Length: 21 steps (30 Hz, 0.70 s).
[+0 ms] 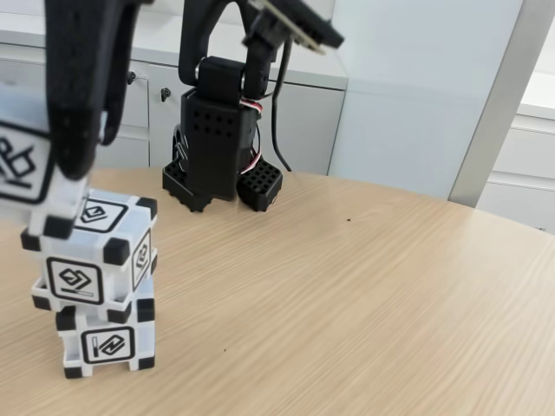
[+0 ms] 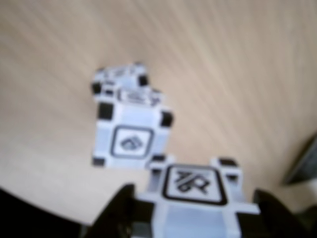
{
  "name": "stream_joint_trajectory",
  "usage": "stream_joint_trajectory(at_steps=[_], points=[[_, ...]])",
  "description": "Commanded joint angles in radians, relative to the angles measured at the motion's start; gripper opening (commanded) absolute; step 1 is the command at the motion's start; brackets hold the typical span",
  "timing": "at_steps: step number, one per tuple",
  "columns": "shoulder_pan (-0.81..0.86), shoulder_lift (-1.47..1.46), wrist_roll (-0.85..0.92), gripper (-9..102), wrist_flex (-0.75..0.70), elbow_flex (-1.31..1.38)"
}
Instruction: Stack cubes from left to right.
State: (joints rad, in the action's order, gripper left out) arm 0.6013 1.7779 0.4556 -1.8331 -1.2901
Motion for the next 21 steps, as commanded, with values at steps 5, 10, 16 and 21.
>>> stream_joint_trajectory(at_steps=[5, 10, 16, 21], points=[[-0.008, 0.126, 0.040, 0, -0.081, 0.005], [-0.005, 0.173, 0.057, 0, -0.081, -0.083], [0.003, 0.176, 0.051, 0, -0.080, -0.204], [0.003, 0.176, 0.064, 0, -0.078, -0.206]])
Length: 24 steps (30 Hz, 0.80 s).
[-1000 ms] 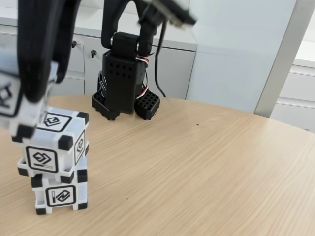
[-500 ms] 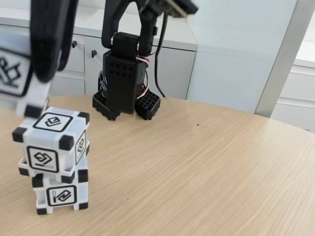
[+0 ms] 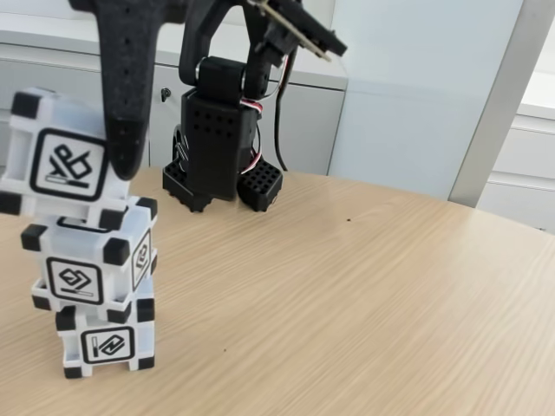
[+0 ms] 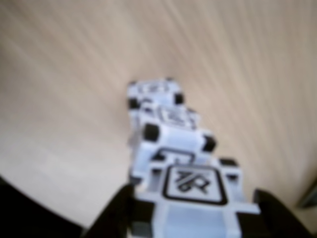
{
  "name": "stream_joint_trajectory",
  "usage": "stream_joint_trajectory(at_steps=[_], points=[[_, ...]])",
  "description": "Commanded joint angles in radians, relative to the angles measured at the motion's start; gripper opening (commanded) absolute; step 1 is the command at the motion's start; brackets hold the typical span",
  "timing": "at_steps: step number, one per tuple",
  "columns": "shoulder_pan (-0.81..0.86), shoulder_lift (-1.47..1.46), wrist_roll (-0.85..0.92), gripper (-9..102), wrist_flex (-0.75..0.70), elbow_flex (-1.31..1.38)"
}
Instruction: Stack cubes from left to right.
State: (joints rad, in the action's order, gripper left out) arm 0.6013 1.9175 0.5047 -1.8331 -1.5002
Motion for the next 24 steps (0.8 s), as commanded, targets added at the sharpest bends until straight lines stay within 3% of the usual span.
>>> stream_joint_trajectory(at_steps=[1, 24], points=[[0.002, 0.037, 0.018, 0, -0.078, 0.003], [-0.008, 0.114, -0.008, 0, -0.077, -0.092]])
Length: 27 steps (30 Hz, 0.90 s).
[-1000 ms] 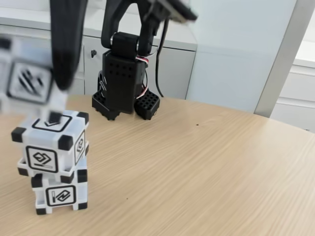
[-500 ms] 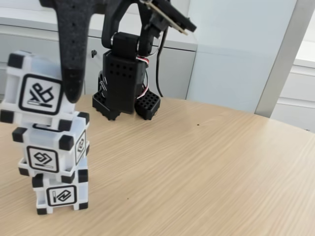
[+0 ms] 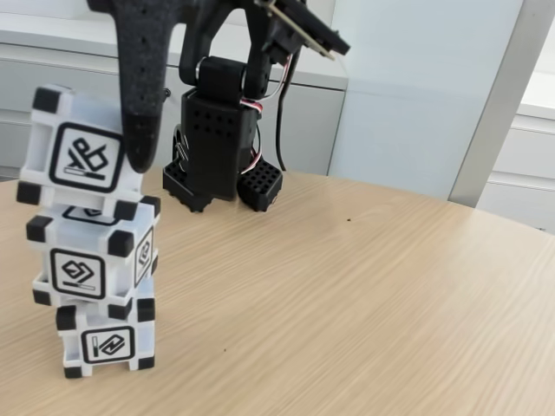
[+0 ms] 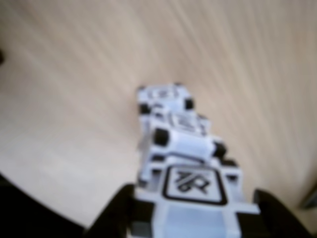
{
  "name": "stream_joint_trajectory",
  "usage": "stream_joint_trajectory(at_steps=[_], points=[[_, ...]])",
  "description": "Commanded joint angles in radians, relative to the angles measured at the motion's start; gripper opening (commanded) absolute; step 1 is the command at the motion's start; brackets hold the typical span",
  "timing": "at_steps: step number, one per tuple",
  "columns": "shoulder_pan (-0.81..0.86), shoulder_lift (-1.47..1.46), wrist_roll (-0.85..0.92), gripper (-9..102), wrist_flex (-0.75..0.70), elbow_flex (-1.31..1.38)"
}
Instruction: Stack cubes from left to right.
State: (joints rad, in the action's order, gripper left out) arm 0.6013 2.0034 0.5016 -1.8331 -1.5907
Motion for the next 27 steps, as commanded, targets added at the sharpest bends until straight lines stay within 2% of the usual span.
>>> stream_joint_trajectory(at_steps=[1, 6, 20, 27], points=[[-0.008, 0.028, -0.003, 0, -0.077, -0.002], [-0.006, 0.028, 0.000, 0, -0.077, -0.002], [-0.008, 0.029, -0.002, 28, -0.074, -0.002], [-0.008, 0.031, -0.011, 31, -0.074, -0.002]])
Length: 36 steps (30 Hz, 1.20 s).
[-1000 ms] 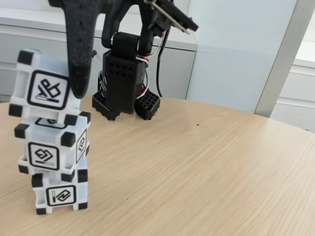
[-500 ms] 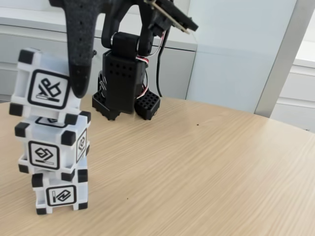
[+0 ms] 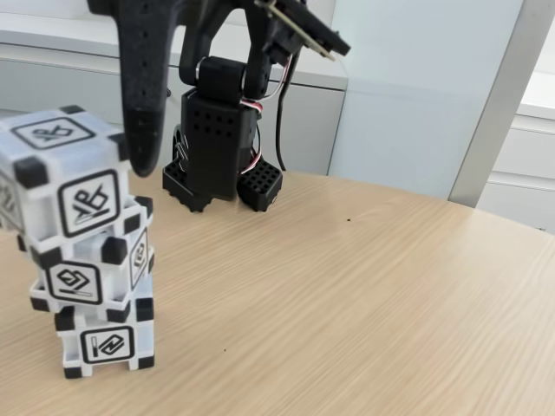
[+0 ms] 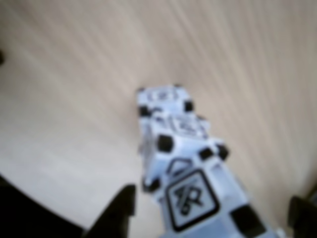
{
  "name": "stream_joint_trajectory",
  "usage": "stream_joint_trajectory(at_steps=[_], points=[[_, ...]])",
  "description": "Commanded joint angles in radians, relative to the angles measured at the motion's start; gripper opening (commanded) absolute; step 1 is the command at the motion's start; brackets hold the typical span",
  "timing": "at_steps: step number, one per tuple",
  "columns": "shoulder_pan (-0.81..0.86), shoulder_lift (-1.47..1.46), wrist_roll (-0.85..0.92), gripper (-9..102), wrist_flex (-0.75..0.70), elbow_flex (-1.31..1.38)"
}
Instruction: Stack cubes from left to right.
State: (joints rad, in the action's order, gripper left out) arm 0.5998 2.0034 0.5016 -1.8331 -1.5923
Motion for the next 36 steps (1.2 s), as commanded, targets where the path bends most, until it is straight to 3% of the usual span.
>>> stream_joint_trajectory(at_steps=[1, 12, 18, 23, 31, 36], points=[[-0.006, 0.032, -0.012, 31, -0.074, 0.000], [-0.032, 0.221, -0.071, 30, -0.071, 0.002], [-0.078, 0.408, -0.124, 10, -0.072, 0.002], [-0.078, 0.574, -0.117, 1, -0.066, 0.002], [-0.100, 0.862, -0.121, 0, -0.038, -0.003], [-0.264, 1.000, -0.133, 0, 0.092, -0.121]])
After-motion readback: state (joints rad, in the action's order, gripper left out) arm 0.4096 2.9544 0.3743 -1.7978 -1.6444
